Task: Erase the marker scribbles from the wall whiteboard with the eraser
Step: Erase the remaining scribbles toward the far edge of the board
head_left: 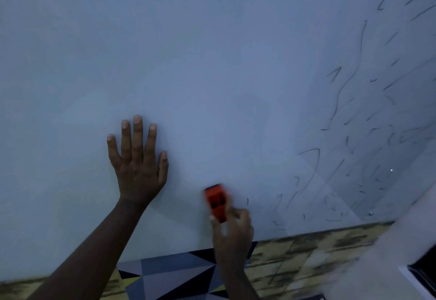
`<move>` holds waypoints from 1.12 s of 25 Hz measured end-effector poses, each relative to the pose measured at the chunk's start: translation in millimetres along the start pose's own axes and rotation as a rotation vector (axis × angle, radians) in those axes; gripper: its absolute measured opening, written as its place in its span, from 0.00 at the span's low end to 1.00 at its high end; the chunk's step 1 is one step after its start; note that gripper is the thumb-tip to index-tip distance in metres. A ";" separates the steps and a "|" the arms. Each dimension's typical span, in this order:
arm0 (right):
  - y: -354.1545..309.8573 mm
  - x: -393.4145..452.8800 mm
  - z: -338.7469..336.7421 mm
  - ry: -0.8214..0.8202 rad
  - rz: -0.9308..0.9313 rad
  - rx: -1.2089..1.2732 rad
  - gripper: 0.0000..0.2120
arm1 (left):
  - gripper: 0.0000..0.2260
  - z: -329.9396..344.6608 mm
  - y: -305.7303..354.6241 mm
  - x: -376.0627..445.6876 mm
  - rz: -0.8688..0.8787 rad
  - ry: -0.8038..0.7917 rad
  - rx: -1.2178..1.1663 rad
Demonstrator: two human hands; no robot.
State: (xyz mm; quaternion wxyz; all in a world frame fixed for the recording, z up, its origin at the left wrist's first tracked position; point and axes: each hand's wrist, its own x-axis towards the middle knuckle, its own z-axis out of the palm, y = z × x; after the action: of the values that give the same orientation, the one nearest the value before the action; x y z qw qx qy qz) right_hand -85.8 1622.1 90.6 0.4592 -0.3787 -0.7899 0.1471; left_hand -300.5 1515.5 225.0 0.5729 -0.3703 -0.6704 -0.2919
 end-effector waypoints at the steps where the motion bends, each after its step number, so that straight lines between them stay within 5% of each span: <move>1: 6.1 9.2 -8.3 0.045 0.225 0.141 0.34 | 0.29 0.1 0.9 -1.1 0.006 -0.001 -0.001; 5: 38.3 22.6 -16.6 0.168 0.752 0.626 0.39 | 0.29 -0.1 2.0 -4.8 0.008 -0.008 -0.015; 10: 62.1 -5.4 -10.9 -0.062 1.373 1.105 0.32 | 0.31 0.0 2.9 -9.3 0.018 -0.013 -0.017; 20: -33.9 5.6 5.9 0.072 1.104 1.114 0.40 | 0.31 8.2 6.1 -30.8 0.022 -0.003 -0.036; 28: 1.3 -40.0 32.6 -0.178 1.713 1.383 0.26 | 0.33 9.6 8.1 -44.4 0.052 -0.014 -0.051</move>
State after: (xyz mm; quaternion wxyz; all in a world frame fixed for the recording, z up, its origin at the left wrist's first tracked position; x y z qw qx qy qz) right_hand -100.9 1597.4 47.8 0.2594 -0.4501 -0.0437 0.8534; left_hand -296.0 1520.6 179.3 0.5659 -0.4042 -0.6569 -0.2912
